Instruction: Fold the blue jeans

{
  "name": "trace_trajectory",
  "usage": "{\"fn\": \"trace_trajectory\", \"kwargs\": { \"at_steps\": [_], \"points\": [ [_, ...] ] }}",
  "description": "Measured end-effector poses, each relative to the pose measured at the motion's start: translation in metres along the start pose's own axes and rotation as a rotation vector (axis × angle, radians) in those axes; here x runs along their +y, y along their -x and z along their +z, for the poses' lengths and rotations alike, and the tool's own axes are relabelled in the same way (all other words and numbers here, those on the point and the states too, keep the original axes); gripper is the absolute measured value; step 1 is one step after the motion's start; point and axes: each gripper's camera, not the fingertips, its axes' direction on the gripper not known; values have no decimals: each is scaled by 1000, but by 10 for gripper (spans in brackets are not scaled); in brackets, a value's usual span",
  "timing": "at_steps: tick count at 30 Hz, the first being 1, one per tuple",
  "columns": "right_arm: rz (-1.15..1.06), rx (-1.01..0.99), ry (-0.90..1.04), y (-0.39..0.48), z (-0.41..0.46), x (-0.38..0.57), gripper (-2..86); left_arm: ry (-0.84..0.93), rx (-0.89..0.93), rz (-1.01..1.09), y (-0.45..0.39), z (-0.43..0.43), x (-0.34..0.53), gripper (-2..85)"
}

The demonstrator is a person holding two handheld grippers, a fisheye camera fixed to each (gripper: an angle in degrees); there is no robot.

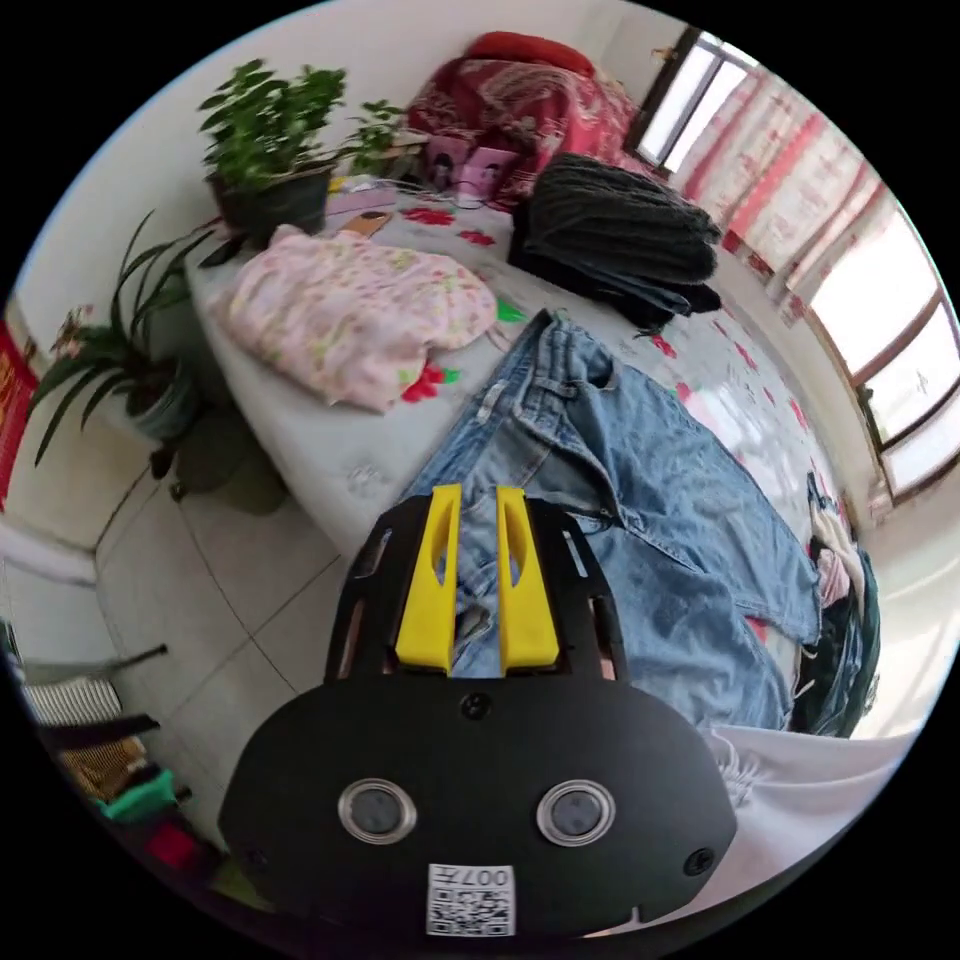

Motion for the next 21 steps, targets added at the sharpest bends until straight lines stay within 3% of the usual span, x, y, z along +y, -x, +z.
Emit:
{"fn": "trace_trajectory", "kwargs": {
  "at_steps": [3, 8, 14, 17, 21],
  "points": [
    [110, 16, -22, -49, -24, 22, 136, 45, -40, -99, 63, -14, 32, 73],
    [183, -34, -4, -93, -30, 25, 145, 137, 125, -235, 121, -2, 43, 97],
    [195, 74, -45, -94, -47, 15, 120, 248, 53, -161, 132, 17, 7, 62],
    [155, 90, 6, -101, -48, 9, 48, 278, 76, -125, 140, 7, -10, 34],
    [97, -240, -50, -108, -82, 2, 8, 135, 520, -193, 176, -32, -28, 6]
  ]
}}
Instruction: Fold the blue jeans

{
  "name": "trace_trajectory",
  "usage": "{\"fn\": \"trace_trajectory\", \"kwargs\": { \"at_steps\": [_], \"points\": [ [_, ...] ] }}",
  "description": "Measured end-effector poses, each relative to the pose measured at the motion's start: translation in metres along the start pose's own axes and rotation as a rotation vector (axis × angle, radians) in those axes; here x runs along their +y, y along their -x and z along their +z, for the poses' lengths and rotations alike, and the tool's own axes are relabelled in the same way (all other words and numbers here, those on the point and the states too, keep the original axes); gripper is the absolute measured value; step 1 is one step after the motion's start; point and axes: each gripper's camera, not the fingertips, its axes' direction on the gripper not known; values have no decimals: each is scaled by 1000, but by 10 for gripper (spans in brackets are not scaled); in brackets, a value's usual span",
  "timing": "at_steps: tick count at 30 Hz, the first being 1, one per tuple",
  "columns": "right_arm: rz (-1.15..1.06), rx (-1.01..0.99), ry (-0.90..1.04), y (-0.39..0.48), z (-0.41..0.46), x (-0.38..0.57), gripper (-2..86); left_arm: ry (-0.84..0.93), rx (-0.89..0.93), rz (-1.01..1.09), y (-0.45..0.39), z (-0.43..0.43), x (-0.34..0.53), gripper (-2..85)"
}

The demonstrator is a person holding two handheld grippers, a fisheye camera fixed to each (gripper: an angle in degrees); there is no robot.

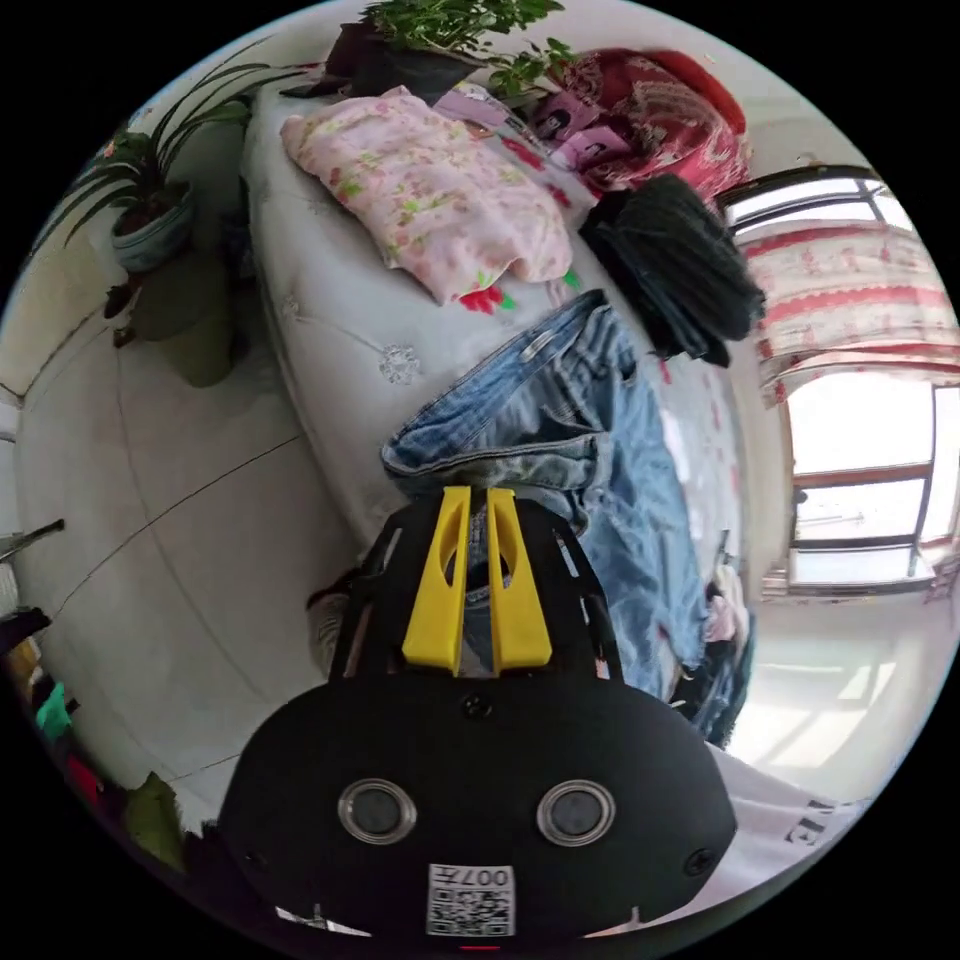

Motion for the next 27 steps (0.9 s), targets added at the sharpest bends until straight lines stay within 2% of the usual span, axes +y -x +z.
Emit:
{"fn": "trace_trajectory", "kwargs": {
  "at_steps": [1, 3, 6, 9, 12, 20, 27],
  "points": [
    [-21, -65, -23, 4, -8, -1, 6, -25, 148, 10, -1, -12, -9, 2],
    [-86, -323, -89, 23, -37, -11, 2, -45, 270, 43, -9, -25, -24, -1],
    [-146, -553, -169, 49, -66, -22, 0, -105, 416, 132, -34, -46, -44, -4],
    [-186, -677, -260, 67, -94, -23, 0, -159, 557, 197, -48, -70, -55, -5],
    [-180, -752, -321, 63, -118, -13, -1, -164, 572, 255, -46, -93, -61, -5],
    [-80, -695, -345, 40, -138, 10, 0, -126, 475, 108, -13, -80, -68, -5],
    [-85, -530, -292, 119, -80, -70, 10, -80, 380, 78, -82, 29, -159, -6]
  ]
}}
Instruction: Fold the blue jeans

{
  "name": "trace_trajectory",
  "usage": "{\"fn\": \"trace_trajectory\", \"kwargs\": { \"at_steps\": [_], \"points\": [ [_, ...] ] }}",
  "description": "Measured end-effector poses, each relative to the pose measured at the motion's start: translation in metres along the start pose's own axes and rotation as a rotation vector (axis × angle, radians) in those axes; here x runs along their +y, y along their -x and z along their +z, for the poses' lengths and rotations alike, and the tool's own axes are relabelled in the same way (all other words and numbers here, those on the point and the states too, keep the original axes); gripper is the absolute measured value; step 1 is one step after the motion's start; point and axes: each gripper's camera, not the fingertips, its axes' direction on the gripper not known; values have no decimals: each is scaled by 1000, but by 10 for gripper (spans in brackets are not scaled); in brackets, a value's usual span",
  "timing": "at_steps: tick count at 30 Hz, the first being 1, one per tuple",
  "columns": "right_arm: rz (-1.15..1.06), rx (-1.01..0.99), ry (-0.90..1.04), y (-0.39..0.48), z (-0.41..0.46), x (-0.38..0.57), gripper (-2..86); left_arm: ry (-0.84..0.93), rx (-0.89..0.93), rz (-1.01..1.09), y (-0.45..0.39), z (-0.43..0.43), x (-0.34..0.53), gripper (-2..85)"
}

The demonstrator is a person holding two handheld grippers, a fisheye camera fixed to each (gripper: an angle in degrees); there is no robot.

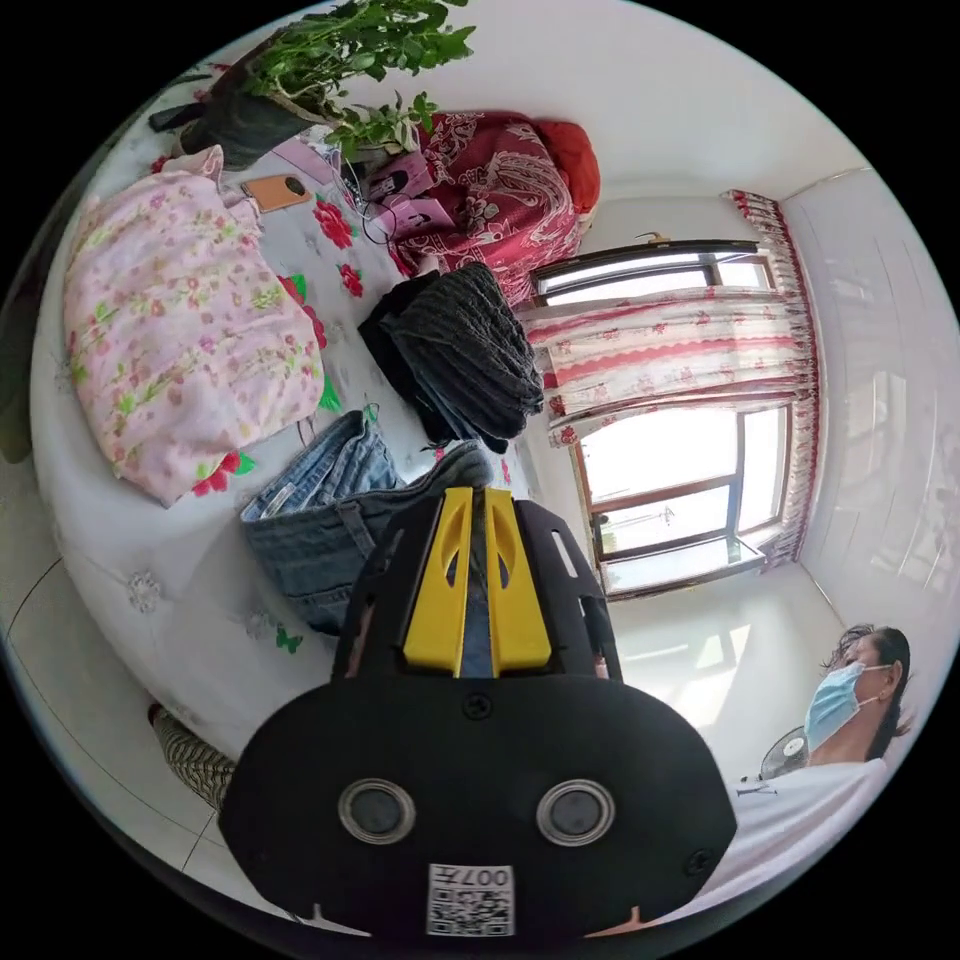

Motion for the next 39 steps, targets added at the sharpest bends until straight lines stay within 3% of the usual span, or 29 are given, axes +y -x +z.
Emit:
{"fn": "trace_trajectory", "kwargs": {
  "at_steps": [5, 9, 13, 17, 20, 25, 28, 31, 34, 39],
  "points": [
    [-84, 123, 67, 5, 142, -59, 62, -157, -15, -2, -12, 133, -64, -8],
    [-56, 119, 220, -28, 219, -62, 88, 48, -179, 196, -50, 233, -60, -3],
    [-110, 328, 281, -59, 223, -35, 99, 203, -365, 385, -52, 273, 9, 41],
    [-41, 548, 233, -101, 183, -5, 106, 119, -624, 402, -40, 259, 69, 72],
    [26, 583, 200, -125, 170, -3, 109, 103, -763, 410, -37, 273, 88, 99],
    [9, 570, 270, -136, 229, -27, 97, 374, -955, 570, -19, 394, 88, 116],
    [42, 607, 390, -143, 278, -33, 60, 431, -999, 669, -28, 435, 93, 100],
    [-13, 591, 381, -122, 283, -23, 19, 549, -1066, 703, -46, 467, 90, 56],
    [-126, 530, 295, -84, 244, 8, 6, 658, -1070, 927, -52, 484, 119, 51],
    [-120, 717, 122, -59, 124, 77, 5, 901, -855, 861, -45, 481, 158, 50]
  ]
}}
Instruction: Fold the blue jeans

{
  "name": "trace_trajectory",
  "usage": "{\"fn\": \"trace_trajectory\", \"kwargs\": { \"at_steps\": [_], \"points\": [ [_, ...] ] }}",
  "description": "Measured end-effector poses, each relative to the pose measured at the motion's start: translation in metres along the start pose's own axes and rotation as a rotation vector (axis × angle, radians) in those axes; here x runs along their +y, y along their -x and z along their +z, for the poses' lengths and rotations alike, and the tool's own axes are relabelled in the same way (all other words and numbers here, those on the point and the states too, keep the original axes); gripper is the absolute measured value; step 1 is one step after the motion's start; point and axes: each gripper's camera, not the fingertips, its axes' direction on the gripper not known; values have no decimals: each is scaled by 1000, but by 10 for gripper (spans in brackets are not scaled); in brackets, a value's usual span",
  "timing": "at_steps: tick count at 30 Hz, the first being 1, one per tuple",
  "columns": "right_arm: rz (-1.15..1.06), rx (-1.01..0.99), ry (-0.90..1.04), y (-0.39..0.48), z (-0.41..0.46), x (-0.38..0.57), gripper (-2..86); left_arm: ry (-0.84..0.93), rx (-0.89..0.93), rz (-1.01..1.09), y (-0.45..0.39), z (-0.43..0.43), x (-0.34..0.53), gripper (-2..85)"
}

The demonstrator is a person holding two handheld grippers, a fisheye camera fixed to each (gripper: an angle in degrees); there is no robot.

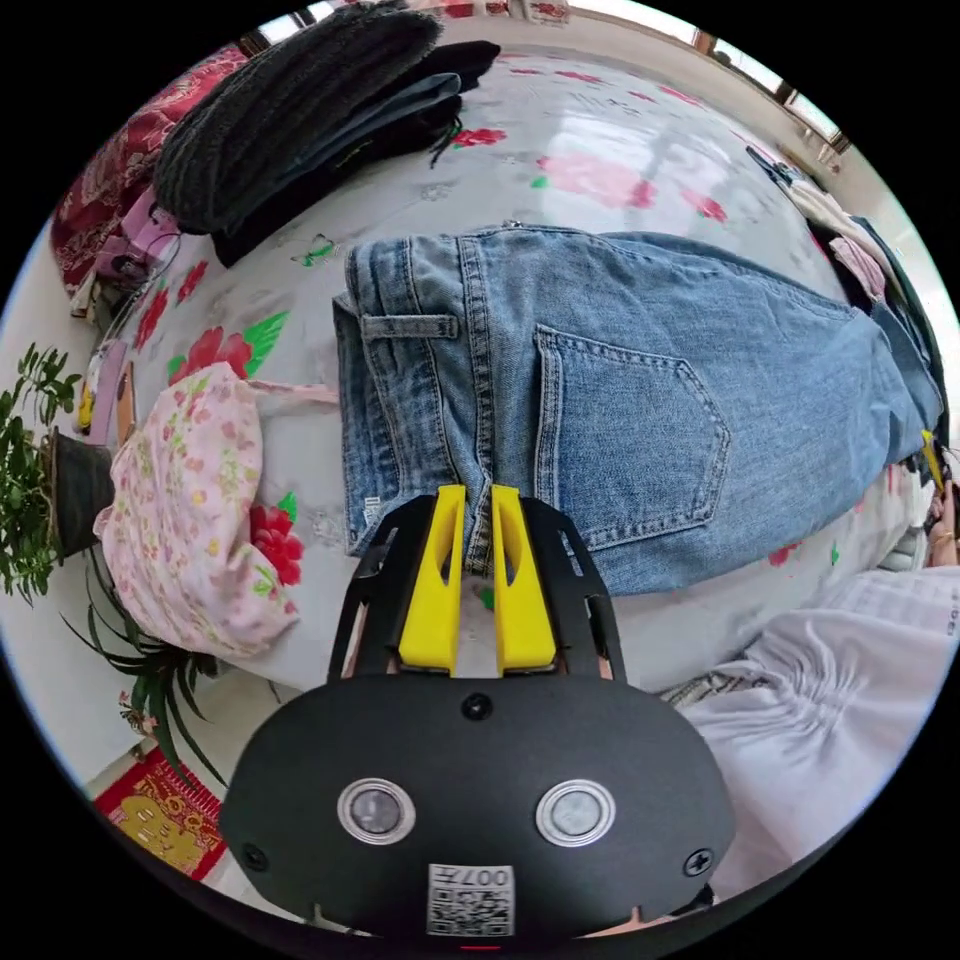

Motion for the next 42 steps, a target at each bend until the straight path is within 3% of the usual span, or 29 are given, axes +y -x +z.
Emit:
{"fn": "trace_trajectory", "kwargs": {
  "at_steps": [3, 5, 7, 10, 14, 16, 19, 21, 23, 26, 33, 35, 38, 39, 42],
  "points": [
    [173, 232, -78, -36, -37, 31, 14, -4, 110, 11, -23, 8, 19, 53],
    [160, 333, -161, -25, -57, 45, 21, -137, 32, -6, -38, -8, 32, 59],
    [70, 373, -206, 7, -59, 52, 27, -393, -88, 37, -59, -42, 44, 54],
    [-190, 263, -86, 80, -8, 50, 37, -550, -148, 136, -73, -64, 19, 69],
    [-546, 94, 250, 201, 122, 60, 55, -508, -140, 255, -80, -45, -45, 106],
    [-677, 73, 374, 251, 176, 73, 63, -339, -82, 288, -80, -9, -91, 126],
    [-835, 156, 507, 312, 253, 99, 73, -122, -137, 294, -86, 43, -127, 111],
    [-897, 267, 634, 334, 307, 119, 72, -138, -89, 311, -89, 46, -128, 66],
    [-953, 370, 531, 348, 314, 129, 64, -144, -68, 302, -91, 44, -126, 31],
    [-1010, 419, 602, 363, 324, 134, 30, -221, -37, 314, -91, 26, -106, 2],
    [-1032, 265, 415, 403, 270, 110, 9, -394, 22, 261, -77, -19, -89, -3],
    [-985, 246, 434, 400, 290, 102, 14, -359, -44, 273, -82, 5, -109, 2],
    [-836, 371, 623, 376, 343, 100, 28, -99, -143, 279, -92, 83, -136, 21],
    [-837, 346, 598, 373, 337, 106, 33, -182, -140, 290, -93, 77, -131, 26],
    [-852, 296, 493, 357, 294, 123, 43, -161, -108, 213, -86, 77, -124, 31]
  ]
}}
